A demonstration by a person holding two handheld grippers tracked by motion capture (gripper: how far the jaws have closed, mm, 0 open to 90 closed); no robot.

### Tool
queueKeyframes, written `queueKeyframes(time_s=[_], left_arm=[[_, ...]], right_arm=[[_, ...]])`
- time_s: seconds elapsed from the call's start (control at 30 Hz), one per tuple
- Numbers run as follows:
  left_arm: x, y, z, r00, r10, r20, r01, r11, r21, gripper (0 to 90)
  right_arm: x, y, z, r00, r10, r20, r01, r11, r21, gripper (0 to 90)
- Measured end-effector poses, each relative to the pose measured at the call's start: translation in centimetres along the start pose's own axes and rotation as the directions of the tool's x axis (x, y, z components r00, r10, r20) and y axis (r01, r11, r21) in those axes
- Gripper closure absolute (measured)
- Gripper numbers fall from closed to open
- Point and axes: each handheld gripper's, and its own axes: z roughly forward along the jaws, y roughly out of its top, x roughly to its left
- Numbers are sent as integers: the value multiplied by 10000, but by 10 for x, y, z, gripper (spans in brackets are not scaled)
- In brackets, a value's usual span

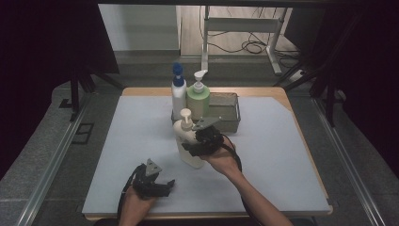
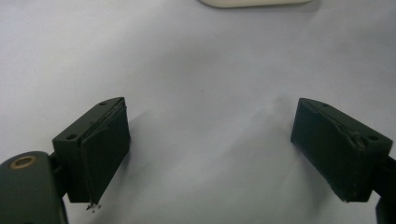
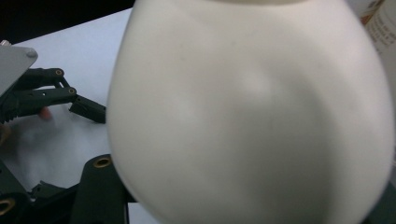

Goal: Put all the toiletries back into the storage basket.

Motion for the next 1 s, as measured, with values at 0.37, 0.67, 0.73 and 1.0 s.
queueKeyframes(time_s=[0.37, 0.67, 0.73, 1.0], left_arm=[[0, 0, 0, 10000, -12, -12, 12, 10000, 3, 114], [0, 0, 0, 10000, -11, -5, 11, 10000, -2, 114], [0, 0, 0, 10000, -16, -6, 16, 10000, -5, 114], [0, 0, 0, 10000, -16, -5, 16, 10000, -4, 114]], right_arm=[[-6, 2, -16, 10000, -26, 85, 27, 10000, -78, 385], [-14, 4, -30, 9999, 26, 157, -23, 9999, -164, 386], [-17, 4, -33, 9998, 50, 187, -47, 9998, -185, 386], [-27, 5, -46, 9991, 229, 359, -218, 9993, -308, 386]])
